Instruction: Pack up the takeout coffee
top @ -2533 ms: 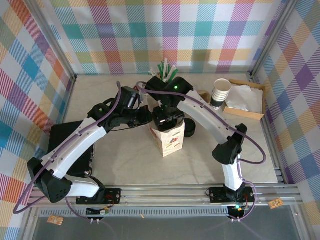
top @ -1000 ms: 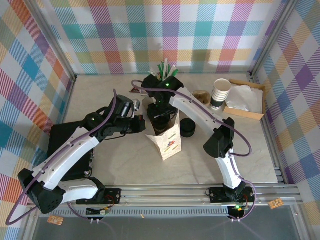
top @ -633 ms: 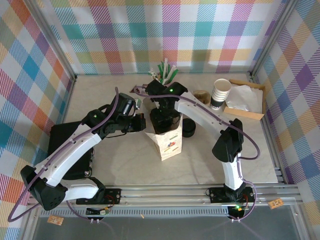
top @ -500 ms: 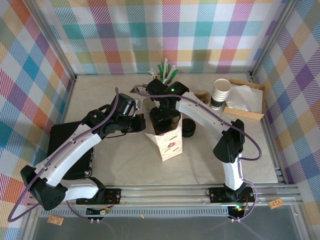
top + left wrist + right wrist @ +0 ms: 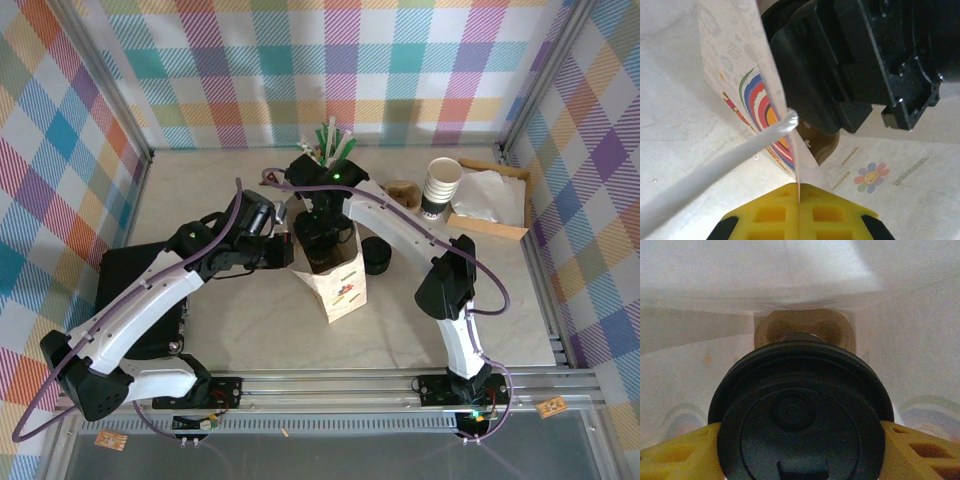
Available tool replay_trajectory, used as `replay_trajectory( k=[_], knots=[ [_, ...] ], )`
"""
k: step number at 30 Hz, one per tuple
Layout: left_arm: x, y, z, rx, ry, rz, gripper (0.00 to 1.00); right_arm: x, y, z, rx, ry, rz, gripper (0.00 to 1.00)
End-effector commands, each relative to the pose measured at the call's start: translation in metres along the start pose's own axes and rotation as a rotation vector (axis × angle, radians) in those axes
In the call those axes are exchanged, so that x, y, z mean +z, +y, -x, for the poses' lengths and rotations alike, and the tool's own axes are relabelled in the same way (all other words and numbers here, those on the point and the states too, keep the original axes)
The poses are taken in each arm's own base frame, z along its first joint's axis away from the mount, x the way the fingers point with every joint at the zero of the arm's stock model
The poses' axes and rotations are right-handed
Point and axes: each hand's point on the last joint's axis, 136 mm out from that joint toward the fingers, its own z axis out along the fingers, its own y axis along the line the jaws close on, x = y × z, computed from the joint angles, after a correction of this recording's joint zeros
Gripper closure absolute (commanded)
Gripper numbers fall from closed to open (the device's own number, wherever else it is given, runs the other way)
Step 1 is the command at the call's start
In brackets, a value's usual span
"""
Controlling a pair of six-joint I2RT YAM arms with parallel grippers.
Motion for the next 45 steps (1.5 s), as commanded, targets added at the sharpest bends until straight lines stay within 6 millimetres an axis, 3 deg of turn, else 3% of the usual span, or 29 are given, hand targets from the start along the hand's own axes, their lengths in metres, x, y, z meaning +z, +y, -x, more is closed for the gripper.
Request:
replay_trajectory(
  k=[1, 3, 4, 7, 9, 12, 14, 20, 29, 35, 45],
  knots=[
    [-0.010, 0.008, -0.025, 0.029, 0.083, 0.044, 1.00, 0.004, -0.008, 0.004, 0.002, -0.017, -0.037, 1.00],
    [-0.013, 0.011, -0.028, 0.033, 0.102, 0.065, 0.77, 0.002, -0.012, -0.001, 0.006, -0.014, -0.061, 1.00],
    [-0.014, 0.013, -0.029, 0.031, 0.112, 0.076, 0.72, 0.001, -0.014, -0.004, 0.010, -0.015, -0.070, 1.00],
    [-0.019, 0.014, -0.033, 0.026, 0.150, 0.097, 0.67, -0.004, -0.013, -0.010, 0.006, -0.021, -0.077, 1.00],
    [-0.021, 0.010, -0.033, 0.033, 0.166, 0.087, 0.69, -0.006, -0.009, -0.013, -0.014, -0.026, -0.083, 1.00],
    [-0.023, 0.009, -0.033, 0.024, 0.179, 0.090, 0.91, -0.010, -0.006, -0.013, -0.015, -0.031, -0.084, 1.00],
    [-0.025, 0.008, -0.032, 0.017, 0.179, 0.089, 0.99, -0.012, -0.005, -0.010, -0.010, -0.041, -0.080, 1.00],
    [-0.028, 0.006, -0.028, 0.019, 0.175, 0.095, 1.00, -0.018, -0.002, 0.001, 0.004, -0.069, -0.075, 1.00],
    [-0.024, 0.005, -0.029, 0.027, 0.197, 0.096, 1.00, -0.010, 0.007, 0.012, 0.012, -0.073, -0.050, 1.00],
    [-0.026, 0.008, -0.028, 0.024, 0.193, 0.118, 1.00, 0.000, 0.005, 0.006, 0.008, -0.037, -0.065, 1.00],
    [-0.025, 0.010, -0.026, 0.022, 0.192, 0.135, 1.00, -0.001, 0.003, -0.010, 0.001, -0.006, -0.055, 1.00]
  ],
)
